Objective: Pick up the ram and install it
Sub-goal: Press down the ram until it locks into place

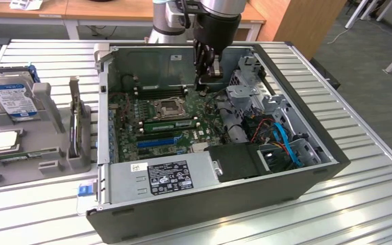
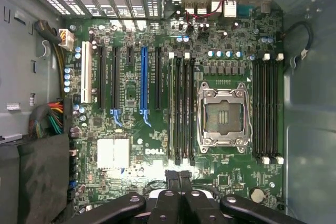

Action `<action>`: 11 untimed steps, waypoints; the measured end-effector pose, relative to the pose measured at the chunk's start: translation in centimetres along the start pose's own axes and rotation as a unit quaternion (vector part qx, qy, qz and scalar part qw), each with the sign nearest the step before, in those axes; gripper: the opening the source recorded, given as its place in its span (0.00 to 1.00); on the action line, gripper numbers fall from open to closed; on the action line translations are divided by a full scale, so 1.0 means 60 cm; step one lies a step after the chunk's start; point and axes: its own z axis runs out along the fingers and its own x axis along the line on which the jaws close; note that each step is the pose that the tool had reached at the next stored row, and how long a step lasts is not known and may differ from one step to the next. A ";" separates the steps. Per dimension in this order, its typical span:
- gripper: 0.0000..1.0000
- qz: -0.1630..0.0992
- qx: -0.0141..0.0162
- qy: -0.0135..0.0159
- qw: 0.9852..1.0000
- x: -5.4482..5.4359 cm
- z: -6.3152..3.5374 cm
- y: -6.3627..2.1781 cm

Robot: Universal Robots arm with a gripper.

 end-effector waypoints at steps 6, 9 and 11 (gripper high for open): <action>0.10 0.000 0.000 0.000 1.000 0.000 0.002 0.000; 0.10 0.000 0.000 0.000 1.000 0.000 0.005 0.000; 0.10 0.000 0.000 0.000 1.000 0.000 0.009 0.000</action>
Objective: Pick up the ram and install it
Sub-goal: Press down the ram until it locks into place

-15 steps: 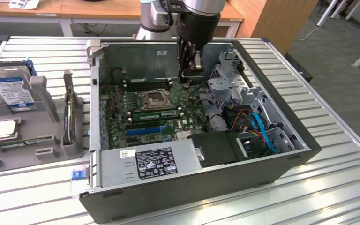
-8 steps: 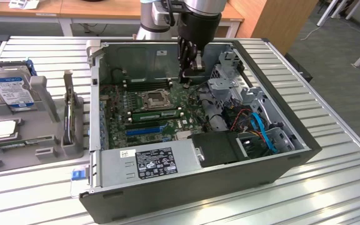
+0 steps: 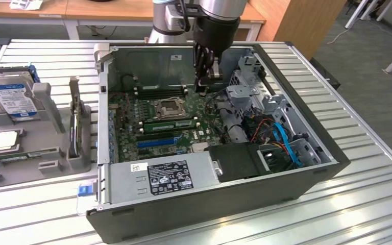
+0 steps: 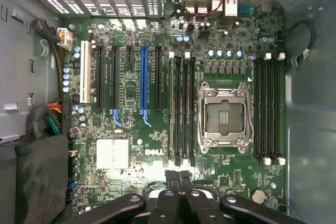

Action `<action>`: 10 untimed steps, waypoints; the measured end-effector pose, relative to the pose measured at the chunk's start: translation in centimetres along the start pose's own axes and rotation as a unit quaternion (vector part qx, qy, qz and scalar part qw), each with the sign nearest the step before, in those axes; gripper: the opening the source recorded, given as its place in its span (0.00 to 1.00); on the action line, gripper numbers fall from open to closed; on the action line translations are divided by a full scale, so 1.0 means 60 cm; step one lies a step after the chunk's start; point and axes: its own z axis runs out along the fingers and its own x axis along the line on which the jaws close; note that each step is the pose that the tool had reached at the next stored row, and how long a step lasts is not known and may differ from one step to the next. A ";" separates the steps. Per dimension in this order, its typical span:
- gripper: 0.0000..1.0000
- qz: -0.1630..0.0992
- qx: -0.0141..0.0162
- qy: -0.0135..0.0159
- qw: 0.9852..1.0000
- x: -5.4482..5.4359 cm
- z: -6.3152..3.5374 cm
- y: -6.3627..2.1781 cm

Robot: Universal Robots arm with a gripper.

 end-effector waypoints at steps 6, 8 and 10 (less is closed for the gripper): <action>0.10 0.000 0.000 0.000 1.000 0.000 0.014 0.000; 0.10 0.000 0.000 0.000 1.000 0.000 0.015 0.000; 0.10 0.000 0.000 0.000 1.000 0.000 0.015 0.000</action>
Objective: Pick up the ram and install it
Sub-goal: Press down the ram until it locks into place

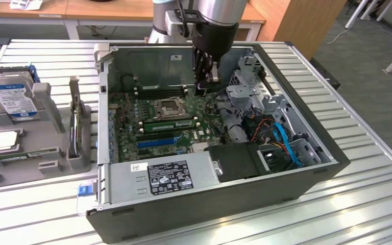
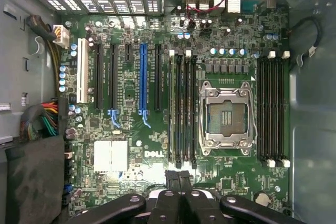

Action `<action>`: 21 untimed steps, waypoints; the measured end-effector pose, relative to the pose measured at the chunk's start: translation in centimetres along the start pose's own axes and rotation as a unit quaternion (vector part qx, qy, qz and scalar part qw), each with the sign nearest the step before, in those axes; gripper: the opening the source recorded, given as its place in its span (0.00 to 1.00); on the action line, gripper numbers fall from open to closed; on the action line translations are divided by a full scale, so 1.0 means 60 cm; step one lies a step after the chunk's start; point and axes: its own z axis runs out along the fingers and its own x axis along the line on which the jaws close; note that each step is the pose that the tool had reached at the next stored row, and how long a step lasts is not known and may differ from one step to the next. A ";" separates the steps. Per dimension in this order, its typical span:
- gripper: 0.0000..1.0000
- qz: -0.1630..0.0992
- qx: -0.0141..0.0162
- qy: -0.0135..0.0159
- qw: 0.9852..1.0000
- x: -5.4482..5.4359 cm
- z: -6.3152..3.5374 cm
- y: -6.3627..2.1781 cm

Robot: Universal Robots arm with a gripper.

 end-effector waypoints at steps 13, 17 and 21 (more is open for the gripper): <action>0.10 0.000 0.000 0.000 1.000 0.000 0.011 0.000; 0.10 0.000 0.000 0.000 1.000 0.000 0.015 -0.001; 0.10 0.000 0.000 0.000 1.000 0.000 0.020 -0.001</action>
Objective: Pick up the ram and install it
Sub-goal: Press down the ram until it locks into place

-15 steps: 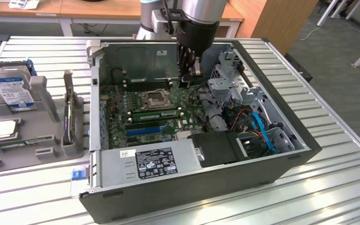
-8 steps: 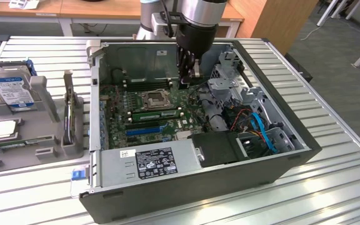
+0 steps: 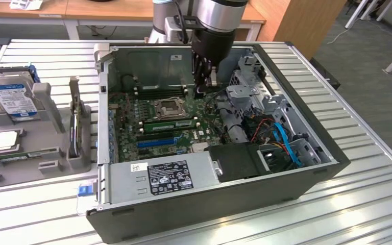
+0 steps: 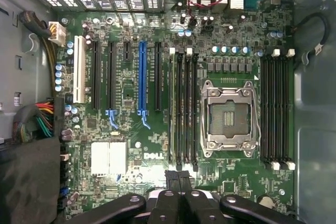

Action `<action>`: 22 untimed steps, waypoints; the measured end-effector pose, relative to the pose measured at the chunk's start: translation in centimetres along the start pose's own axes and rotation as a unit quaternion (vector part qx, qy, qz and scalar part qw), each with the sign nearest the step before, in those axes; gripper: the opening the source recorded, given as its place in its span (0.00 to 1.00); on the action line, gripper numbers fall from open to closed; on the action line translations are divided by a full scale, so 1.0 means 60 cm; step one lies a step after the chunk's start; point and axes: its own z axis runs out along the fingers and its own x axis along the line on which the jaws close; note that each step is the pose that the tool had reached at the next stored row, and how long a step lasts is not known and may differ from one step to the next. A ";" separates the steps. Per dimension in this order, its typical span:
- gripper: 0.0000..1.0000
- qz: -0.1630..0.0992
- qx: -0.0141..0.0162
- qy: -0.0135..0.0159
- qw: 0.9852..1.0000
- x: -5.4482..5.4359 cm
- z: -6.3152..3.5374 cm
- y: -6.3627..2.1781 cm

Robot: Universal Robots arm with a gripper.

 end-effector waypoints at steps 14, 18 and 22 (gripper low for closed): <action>0.10 0.000 0.000 0.000 1.000 0.000 0.015 0.000; 0.10 0.000 0.000 0.000 1.000 0.000 0.020 -0.001; 0.10 0.000 0.000 0.000 1.000 0.001 0.025 -0.001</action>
